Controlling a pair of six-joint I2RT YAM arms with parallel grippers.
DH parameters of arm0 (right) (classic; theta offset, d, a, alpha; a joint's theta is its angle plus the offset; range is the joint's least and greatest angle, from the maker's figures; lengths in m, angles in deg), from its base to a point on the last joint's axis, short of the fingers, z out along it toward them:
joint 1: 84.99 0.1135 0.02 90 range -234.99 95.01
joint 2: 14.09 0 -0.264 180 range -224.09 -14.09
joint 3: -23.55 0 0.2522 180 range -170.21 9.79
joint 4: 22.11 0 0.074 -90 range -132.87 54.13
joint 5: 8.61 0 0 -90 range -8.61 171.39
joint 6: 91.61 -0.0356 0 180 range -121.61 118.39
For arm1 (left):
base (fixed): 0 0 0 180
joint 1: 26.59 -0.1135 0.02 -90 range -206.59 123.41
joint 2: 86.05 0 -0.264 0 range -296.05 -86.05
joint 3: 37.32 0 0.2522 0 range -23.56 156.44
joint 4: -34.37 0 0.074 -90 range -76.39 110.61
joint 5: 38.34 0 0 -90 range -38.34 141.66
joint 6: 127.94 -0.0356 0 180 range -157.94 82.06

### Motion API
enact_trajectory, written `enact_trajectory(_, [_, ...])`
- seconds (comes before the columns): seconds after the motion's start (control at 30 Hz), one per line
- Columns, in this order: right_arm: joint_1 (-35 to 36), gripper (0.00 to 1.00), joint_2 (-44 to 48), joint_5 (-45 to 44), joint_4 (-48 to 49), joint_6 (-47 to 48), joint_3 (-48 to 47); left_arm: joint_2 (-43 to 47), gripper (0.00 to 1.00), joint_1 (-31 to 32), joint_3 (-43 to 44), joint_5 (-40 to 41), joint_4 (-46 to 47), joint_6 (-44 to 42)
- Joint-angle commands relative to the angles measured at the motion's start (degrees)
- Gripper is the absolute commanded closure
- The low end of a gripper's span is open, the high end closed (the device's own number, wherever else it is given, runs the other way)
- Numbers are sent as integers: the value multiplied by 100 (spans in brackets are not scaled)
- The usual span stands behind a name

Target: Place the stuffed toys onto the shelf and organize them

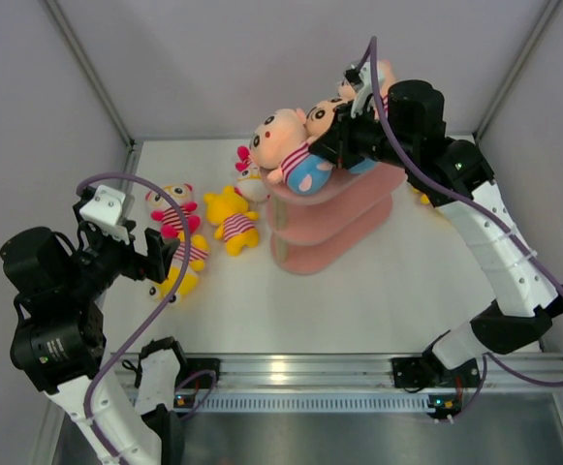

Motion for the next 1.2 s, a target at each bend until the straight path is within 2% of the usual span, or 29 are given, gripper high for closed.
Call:
enact_trajectory(0.0, [-205, 100, 37, 274, -167, -57, -57, 54, 7, 1, -28, -71, 186, -33])
enact_trajectory(0.5, [-566, 100, -183, 440, -387, 93, -383, 28, 7, -8, -81, -19, 186, -76])
enact_trajectory(0.57, [-566, 93, -148, 572, -317, 84, -383, 19, 7, 1, -89, -54, 177, -76])
enact_trajectory(0.6, [-566, 84, -113, 712, -247, 84, -383, 10, 7, 1, -98, -54, 186, -76])
enact_trajectory(0.63, [-574, 80, -104, 783, -229, 75, -374, 10, 7, -8, -107, -71, 177, -68])
enact_trajectory(0.9, [-574, 54, 309, 967, 105, 207, -339, 10, 7, 1, -169, -124, 177, -50])
enact_trajectory(0.93, [-574, 47, 388, 1011, 140, 242, -347, 1, 7, 1, -160, -133, 177, -59])
enact_trajectory(1.0, [-566, 38, 493, 1073, 202, 339, -356, 1, 7, 1, -177, -133, 177, -59])
enact_trajectory(1.17, [-531, 27, 670, 934, 255, 602, -339, -16, 7, -8, -195, -151, 177, -59])
